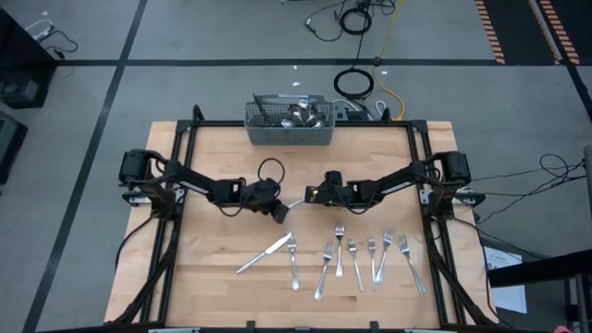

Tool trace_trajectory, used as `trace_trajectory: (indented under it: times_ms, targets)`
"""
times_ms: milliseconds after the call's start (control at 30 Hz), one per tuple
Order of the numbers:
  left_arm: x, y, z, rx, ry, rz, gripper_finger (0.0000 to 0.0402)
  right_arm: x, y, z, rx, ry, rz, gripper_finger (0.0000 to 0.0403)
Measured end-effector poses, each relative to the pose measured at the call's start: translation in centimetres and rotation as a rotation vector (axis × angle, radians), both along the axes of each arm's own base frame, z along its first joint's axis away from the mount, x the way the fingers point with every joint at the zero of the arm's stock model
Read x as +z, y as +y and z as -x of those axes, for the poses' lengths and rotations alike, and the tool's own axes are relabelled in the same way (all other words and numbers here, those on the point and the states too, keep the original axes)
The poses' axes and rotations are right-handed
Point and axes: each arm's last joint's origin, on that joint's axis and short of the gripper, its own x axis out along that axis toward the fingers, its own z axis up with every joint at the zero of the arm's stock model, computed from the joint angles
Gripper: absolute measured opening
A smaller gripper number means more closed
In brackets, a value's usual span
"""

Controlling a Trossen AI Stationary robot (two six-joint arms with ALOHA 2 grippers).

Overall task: Sort silverware
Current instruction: Put the silver knife into the gray utensil holder

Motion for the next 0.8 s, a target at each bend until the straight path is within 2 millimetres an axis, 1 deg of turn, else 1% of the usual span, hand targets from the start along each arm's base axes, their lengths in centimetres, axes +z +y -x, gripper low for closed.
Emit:
trace_trajectory:
  times_ms: [133, 267, 400, 533, 633, 733, 800]
  targets:
    - [0.1, 0.7, -0.1, 0.021, -0.015, 0.018, 0.0005, 0.1, -0.1, 0.0, -0.01, 0.003, 0.027, 0.0]
    - [0.0, 1.1, 0.0, 0.029, -0.005, 0.014, 0.0003, 0.8, -0.1, 0.0, 0.017, -0.008, 0.054, 0.0]
    - [0.5, 3.2, -0.2, 0.06, -0.071, 0.025, 0.0005, 0.9, -0.1, 0.0, 0.017, -0.007, 0.058, 0.0]
    - [1.2, 5.0, -0.5, 0.013, -0.112, 0.057, 0.0035, 1.3, -0.2, 0.1, 0.004, -0.013, 0.093, 0.0]
    - [1.8, 5.8, -0.8, -0.055, -0.106, 0.033, 0.0064, 2.6, -0.2, 0.3, 0.053, -0.009, 0.151, 0.0]
    - [2.3, 5.8, -1.3, -0.162, 0.004, -0.035, 0.0088, 4.3, -0.1, 0.9, 0.108, 0.014, 0.221, 0.0]
    - [3.1, 5.4, -2.0, -0.254, 0.048, -0.143, 0.0099, 5.7, 0.1, 1.5, 0.137, 0.03, 0.279, 0.0]
